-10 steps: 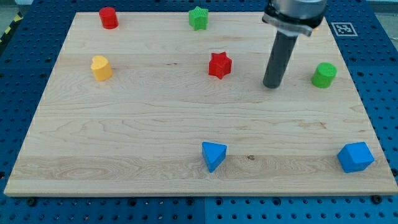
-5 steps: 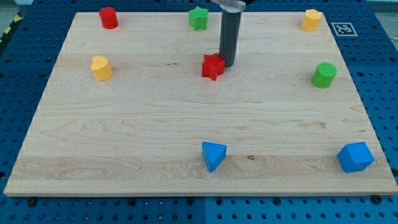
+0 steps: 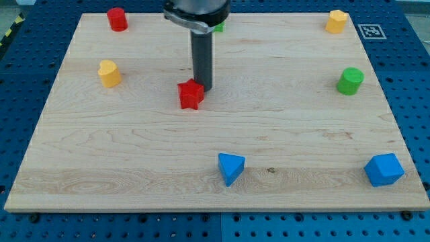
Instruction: Move red star to bottom left side
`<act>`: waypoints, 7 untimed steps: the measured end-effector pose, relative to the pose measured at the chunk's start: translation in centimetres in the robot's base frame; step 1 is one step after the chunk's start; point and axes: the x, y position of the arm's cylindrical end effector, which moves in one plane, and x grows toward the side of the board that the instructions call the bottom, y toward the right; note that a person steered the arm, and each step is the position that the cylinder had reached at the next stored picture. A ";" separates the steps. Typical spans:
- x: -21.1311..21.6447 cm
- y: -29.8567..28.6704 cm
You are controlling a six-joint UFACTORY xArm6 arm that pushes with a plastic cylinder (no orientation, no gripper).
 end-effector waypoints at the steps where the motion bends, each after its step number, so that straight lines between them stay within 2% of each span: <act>1: 1.5 -2.1; 4: 6.8 -7.2; 7: 14.5 -7.9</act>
